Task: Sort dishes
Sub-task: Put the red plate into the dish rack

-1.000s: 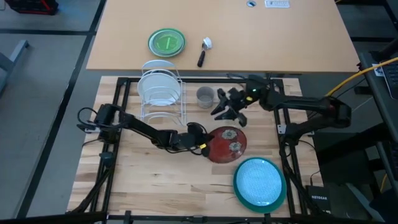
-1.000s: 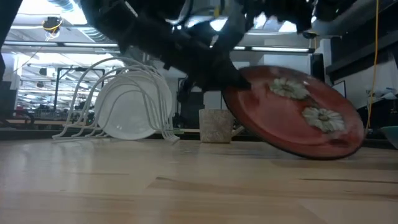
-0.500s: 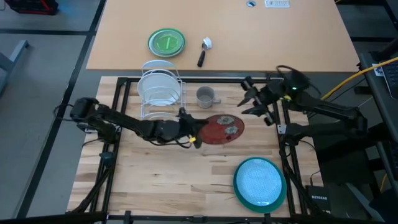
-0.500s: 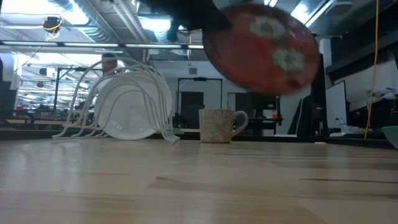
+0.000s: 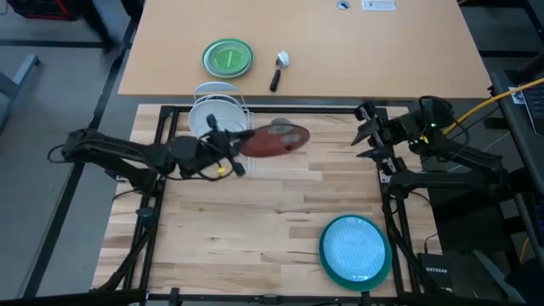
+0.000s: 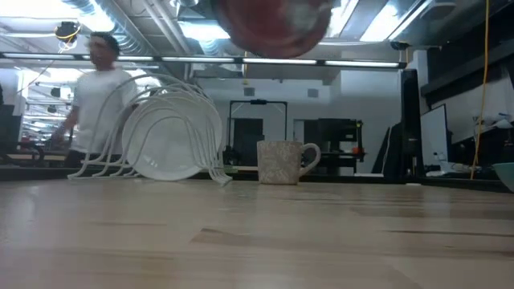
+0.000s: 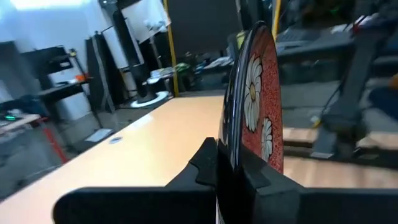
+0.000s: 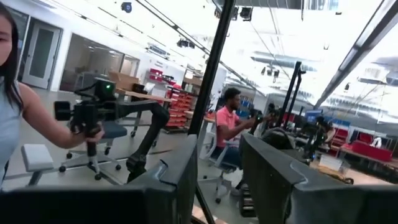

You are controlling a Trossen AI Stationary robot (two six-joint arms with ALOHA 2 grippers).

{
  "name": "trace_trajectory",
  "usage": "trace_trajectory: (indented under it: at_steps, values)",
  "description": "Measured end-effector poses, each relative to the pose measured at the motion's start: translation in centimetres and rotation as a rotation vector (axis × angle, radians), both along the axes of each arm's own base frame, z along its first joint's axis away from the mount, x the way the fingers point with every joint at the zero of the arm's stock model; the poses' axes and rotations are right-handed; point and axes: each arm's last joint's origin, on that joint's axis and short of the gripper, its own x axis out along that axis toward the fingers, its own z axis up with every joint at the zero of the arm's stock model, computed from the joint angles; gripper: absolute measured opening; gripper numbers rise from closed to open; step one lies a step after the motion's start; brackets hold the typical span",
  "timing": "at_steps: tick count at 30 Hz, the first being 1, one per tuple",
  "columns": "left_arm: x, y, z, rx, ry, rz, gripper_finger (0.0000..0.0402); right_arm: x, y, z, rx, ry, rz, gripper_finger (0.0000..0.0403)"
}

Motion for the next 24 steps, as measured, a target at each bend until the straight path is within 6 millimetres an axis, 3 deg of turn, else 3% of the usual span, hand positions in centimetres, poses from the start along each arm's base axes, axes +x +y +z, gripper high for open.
trace_trajectory:
  at_steps: [10,24]
  values:
    - [-4.3,3.0,1.5,0.092,0.139,0.127,0.0002,0.7,-0.3,-1.4,-0.024,0.112,-0.031,0.0127]
    - [-6.3,7.0,0.5,0.140,0.376,0.287,0.0002,1.4,-0.8,-4.1,-0.043,0.322,-0.202,0.0127]
